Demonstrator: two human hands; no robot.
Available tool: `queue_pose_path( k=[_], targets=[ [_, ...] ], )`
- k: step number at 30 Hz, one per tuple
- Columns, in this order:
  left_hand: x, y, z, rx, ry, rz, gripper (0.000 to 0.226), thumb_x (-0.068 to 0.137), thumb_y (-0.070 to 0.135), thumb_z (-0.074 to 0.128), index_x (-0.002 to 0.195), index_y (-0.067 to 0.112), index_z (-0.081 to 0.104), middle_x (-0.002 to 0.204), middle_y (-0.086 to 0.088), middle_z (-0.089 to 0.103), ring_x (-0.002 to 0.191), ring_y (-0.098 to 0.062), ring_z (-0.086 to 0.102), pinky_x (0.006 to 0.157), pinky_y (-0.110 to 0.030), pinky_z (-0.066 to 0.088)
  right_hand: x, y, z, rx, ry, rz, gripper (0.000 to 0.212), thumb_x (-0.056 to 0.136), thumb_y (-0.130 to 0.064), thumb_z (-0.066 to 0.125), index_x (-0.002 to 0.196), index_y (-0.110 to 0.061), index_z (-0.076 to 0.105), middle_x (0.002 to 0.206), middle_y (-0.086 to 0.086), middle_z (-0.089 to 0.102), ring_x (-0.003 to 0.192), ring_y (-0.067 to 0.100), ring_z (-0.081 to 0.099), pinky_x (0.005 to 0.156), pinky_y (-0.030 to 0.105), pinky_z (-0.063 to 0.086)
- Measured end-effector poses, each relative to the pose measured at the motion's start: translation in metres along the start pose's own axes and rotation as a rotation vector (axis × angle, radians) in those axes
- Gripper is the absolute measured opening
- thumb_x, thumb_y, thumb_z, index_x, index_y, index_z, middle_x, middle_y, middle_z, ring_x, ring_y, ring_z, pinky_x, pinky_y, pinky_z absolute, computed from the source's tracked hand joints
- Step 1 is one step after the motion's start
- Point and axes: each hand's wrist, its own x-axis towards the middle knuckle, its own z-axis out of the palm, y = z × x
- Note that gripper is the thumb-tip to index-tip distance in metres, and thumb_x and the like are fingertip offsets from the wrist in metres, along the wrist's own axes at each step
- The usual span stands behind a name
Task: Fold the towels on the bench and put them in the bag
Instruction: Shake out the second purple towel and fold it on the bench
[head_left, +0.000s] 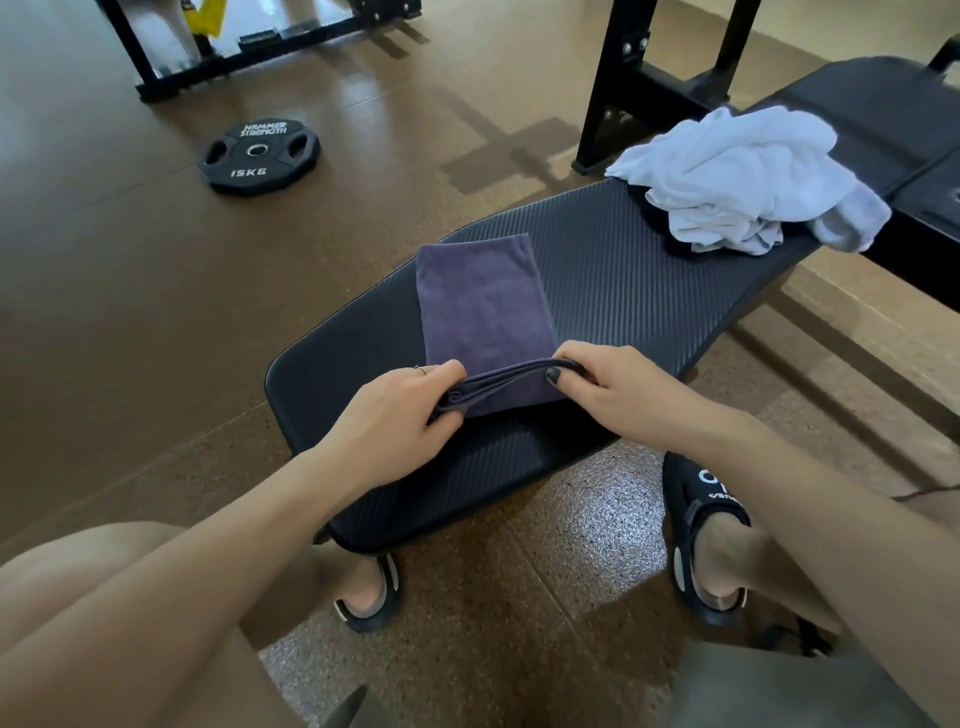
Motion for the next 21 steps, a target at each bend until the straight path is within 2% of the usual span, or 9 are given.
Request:
queue_pose_path(
  k=[2,4,6,8,11,16,21],
  targets=[
    [0.0,-0.004,-0.001,-0.061,-0.029,0.014,0.005,0.098,0.03,0.056,0.096,0.026,0.053,0.084,0.012,0.057,0.08,-0.012,0.055,0.07,-0.042,0.05,-0.002,0.001,-0.001,-0.012,-0.041,-0.033,0.004,0.097,-0.029,0.063,0.096,-0.031,0.06,0.082,-0.011,0.066,0.075,0.004,0.061,0.069,0.024,0.047],
    [0.0,-0.01,-0.002,-0.143,-0.073,0.026,0.006,0.099,0.033,0.057,0.096,0.029,0.059,0.088,0.013,0.059,0.084,-0.008,0.057,0.074,-0.038,0.051,-0.003,0.003,-0.001,-0.027,-0.068,-0.087,0.014,0.09,-0.026,0.07,0.099,-0.031,0.061,0.086,-0.012,0.068,0.081,0.004,0.063,0.072,0.022,0.049],
    [0.0,-0.015,-0.003,-0.23,-0.122,0.012,0.009,0.1,0.035,0.058,0.095,0.03,0.063,0.092,0.013,0.06,0.089,-0.007,0.059,0.077,-0.033,0.051,0.0,0.006,0.001,-0.051,-0.015,-0.079,0.007,0.092,-0.027,0.069,0.089,-0.029,0.063,0.079,-0.009,0.064,0.075,0.007,0.06,0.069,0.03,0.048],
    [0.0,-0.018,-0.004,-0.283,-0.154,-0.016,0.013,0.101,0.037,0.058,0.094,0.028,0.065,0.095,0.012,0.061,0.091,-0.008,0.06,0.08,-0.029,0.05,0.004,0.008,0.003,-0.033,0.025,-0.036,0.018,0.097,-0.032,0.064,0.079,-0.029,0.061,0.072,-0.006,0.061,0.069,0.01,0.057,0.065,0.032,0.044],
    [0.001,-0.019,-0.004,-0.355,-0.168,-0.092,0.023,0.103,0.038,0.053,0.089,0.025,0.067,0.091,0.01,0.062,0.088,-0.009,0.06,0.079,-0.027,0.049,0.008,0.006,0.006,-0.013,0.043,0.003,0.024,0.099,-0.037,0.06,0.081,-0.022,0.065,0.075,-0.001,0.064,0.074,0.017,0.06,0.068,0.036,0.045],
    [0.008,-0.019,0.004,-0.304,-0.023,-0.174,0.021,0.105,0.036,0.05,0.09,0.028,0.062,0.077,0.01,0.064,0.074,-0.007,0.059,0.065,-0.025,0.044,0.016,0.002,0.015,-0.047,0.116,0.067,0.038,0.102,-0.035,0.055,0.069,-0.017,0.049,0.073,-0.002,0.049,0.069,0.012,0.049,0.065,0.034,0.032],
    [0.02,-0.02,0.011,-0.253,0.092,-0.222,0.024,0.105,0.04,0.048,0.088,0.026,0.057,0.074,0.007,0.063,0.069,-0.012,0.06,0.066,-0.039,0.05,0.022,0.002,0.021,-0.097,0.175,0.182,0.044,0.106,-0.037,0.046,0.067,-0.018,0.04,0.07,-0.002,0.049,0.075,0.024,0.051,0.065,0.037,0.03]
  ],
)
